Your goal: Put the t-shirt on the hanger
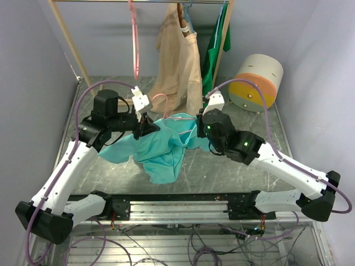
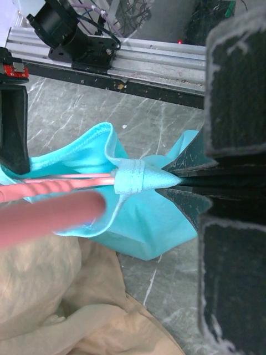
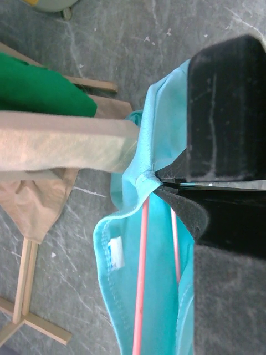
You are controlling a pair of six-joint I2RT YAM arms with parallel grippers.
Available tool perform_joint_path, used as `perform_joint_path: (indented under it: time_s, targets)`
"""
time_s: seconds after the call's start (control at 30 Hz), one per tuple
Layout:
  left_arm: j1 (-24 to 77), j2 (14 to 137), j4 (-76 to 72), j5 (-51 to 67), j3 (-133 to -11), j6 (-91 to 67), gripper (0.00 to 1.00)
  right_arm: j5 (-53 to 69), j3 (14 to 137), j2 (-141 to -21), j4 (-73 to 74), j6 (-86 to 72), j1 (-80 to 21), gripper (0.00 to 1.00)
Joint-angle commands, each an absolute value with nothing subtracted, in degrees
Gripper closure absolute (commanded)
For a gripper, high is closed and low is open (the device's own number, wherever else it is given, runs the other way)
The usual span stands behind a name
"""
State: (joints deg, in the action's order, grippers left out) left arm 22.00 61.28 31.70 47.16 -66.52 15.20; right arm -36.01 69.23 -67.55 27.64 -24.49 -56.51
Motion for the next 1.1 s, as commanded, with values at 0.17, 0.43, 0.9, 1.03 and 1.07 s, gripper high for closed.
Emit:
perform_joint_path:
  time_s: [0.17, 0.43, 0.9, 1.03, 1.07]
  targets:
    - [24.59, 61.41, 25.24, 49.83, -64.58, 13.59, 0.93, -36.35, 75.28, -71.68, 26.14, -22.05, -60.57, 1.0]
    - [24.87, 60.55, 21.06, 49.27, -61.59, 11.91, 0.93, -35.3, 76.08, -72.86, 26.6, -22.67, -62.86, 1.0]
    - [24.94, 58.39, 9.01, 51.34, -56.08, 6.72, 0.93, -31.62, 74.01, -72.95, 25.82, -21.27, -62.87, 0.72]
    - [24.96, 56.92, 3.45, 51.49, -52.69, 2.9, 0.93, -30.88, 74.09, -71.95, 25.93, -20.73, -62.86, 0.65]
    - [24.94, 56.64, 2.44, 51.58, -51.87, 2.08, 0.93, -30.71, 74.21, -71.45, 25.93, -20.44, -62.9, 0.64]
